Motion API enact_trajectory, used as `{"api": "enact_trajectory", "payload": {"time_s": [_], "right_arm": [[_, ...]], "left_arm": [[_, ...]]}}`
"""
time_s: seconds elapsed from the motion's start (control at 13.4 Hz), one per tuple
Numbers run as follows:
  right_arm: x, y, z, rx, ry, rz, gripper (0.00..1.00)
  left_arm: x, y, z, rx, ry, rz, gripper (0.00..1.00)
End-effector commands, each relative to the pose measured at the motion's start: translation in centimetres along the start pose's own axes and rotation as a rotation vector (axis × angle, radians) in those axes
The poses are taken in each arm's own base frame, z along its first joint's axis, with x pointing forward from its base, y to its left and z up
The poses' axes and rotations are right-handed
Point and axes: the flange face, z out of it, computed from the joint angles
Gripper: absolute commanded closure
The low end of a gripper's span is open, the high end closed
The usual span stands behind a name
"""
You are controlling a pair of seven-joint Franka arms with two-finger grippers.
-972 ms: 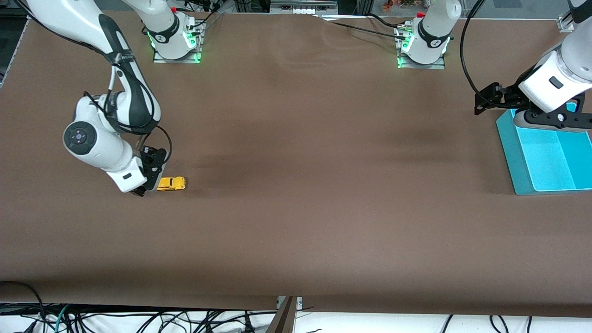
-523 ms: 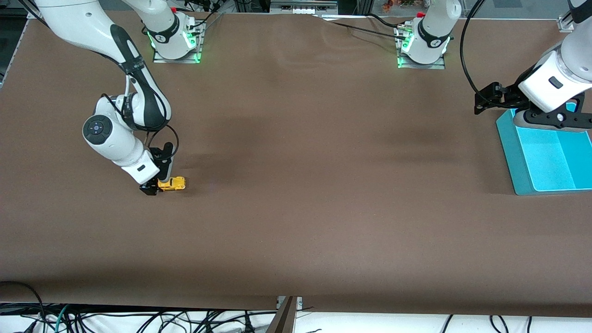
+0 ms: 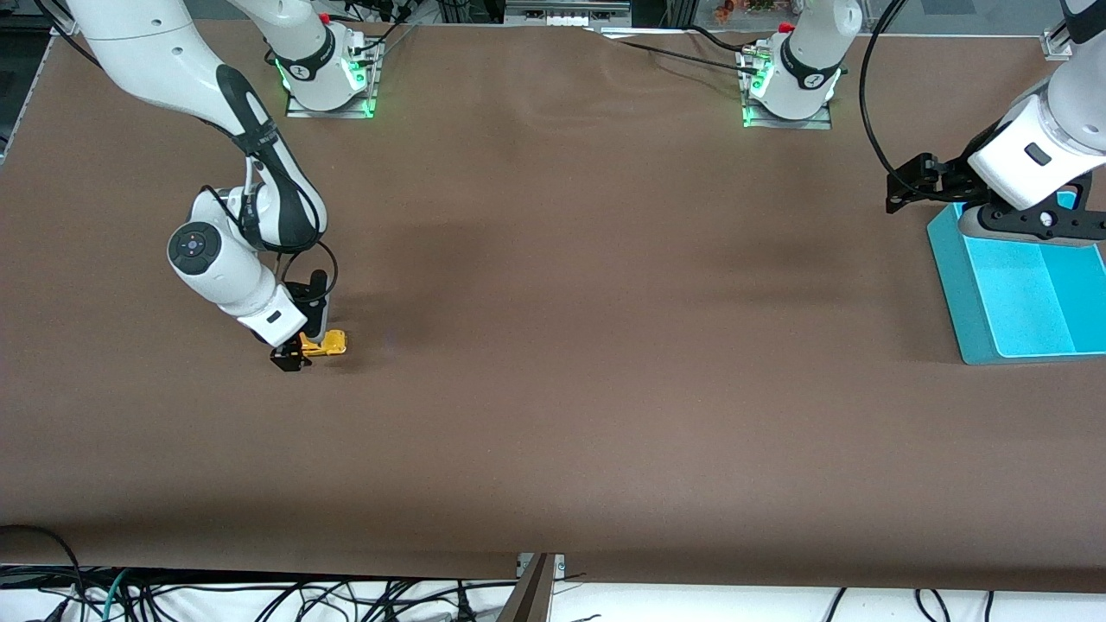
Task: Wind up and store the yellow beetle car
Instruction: 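Press the yellow car down and pull it back with the right gripper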
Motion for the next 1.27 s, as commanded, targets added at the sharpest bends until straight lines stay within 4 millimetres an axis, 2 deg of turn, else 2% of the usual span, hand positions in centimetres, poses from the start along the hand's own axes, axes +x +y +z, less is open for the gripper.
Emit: {"api": "enact_trajectory", "payload": {"time_s": [0.0, 0.15, 0.22, 0.37, 0.52, 0.75, 0.9, 1.2], "right_arm": [[-0.4, -0.3, 0.3, -0.006, 0.009, -0.02, 0.14], [-0.5, -0.3, 0.2, -0.006, 0.009, -0.023, 0.44], [-0.4, -0.3, 0.3, -0.001, 0.01, -0.022, 0.76], [-0.5, -0.4, 0.3, 0.007, 0.012, -0.016, 0.83], [-0.4, -0.5, 0.4, 0.011, 0.013, -0.016, 0.83], [-1.2, -0.9, 1.6, 0.042, 0.012, -0.007, 0.83], [-3.0, -1.4, 2.7, 0.062, 0.008, 0.007, 0.83], [-9.3, -2.1, 4.1, 0.079, 0.006, -0.016, 0.83]], "left_arm": [[-0.8, -0.1, -0.3, 0.005, 0.0, -0.013, 0.0], [-0.8, -0.2, -0.3, 0.006, -0.002, -0.015, 0.0], [-0.8, -0.2, -0.3, 0.005, -0.002, -0.015, 0.0], [-0.8, -0.2, -0.3, 0.005, -0.002, -0.015, 0.0], [-0.8, -0.2, -0.3, 0.005, -0.002, -0.015, 0.0], [-0.9, -0.2, -0.3, 0.005, -0.003, -0.016, 0.0], [-0.9, -0.2, -0.2, 0.005, -0.006, -0.015, 0.0], [-0.9, -0.2, -0.2, 0.005, -0.006, -0.015, 0.0]]}}
